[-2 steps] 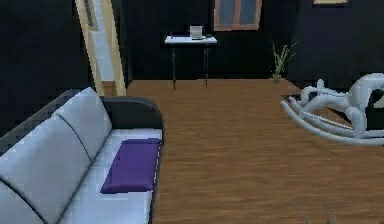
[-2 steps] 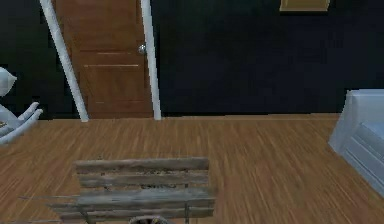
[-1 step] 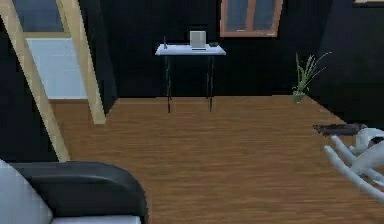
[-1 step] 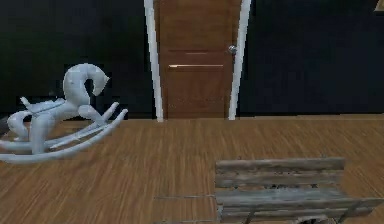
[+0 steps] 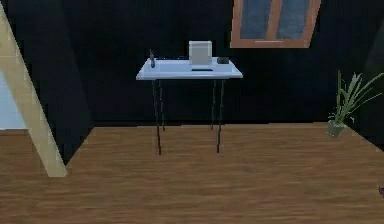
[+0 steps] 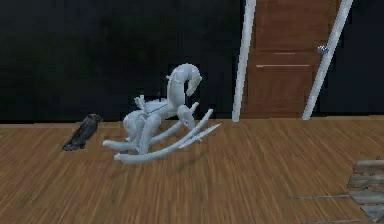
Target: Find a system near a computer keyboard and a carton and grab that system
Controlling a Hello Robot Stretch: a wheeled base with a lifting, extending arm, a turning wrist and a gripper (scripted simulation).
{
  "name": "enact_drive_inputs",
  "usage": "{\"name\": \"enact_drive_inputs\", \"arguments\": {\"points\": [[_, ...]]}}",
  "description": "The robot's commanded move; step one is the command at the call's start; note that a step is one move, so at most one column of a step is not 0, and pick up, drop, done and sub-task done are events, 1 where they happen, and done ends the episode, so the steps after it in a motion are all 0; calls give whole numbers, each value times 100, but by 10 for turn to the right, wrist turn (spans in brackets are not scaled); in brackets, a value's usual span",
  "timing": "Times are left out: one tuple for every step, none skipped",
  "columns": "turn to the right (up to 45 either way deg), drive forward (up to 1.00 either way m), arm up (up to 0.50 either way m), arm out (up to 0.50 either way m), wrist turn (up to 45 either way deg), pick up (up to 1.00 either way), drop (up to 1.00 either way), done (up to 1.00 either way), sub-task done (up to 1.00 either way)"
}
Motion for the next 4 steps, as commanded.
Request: {"name": "enact_drive_inputs", "arguments": {"points": [[150,0,0,0,0,0,0,0,0],[0,20,0,0,0,0,0,0,0],[-180,0,0,0,0,0,0,0,0],[0,100,0,0,0,0,0,0,0]]}}
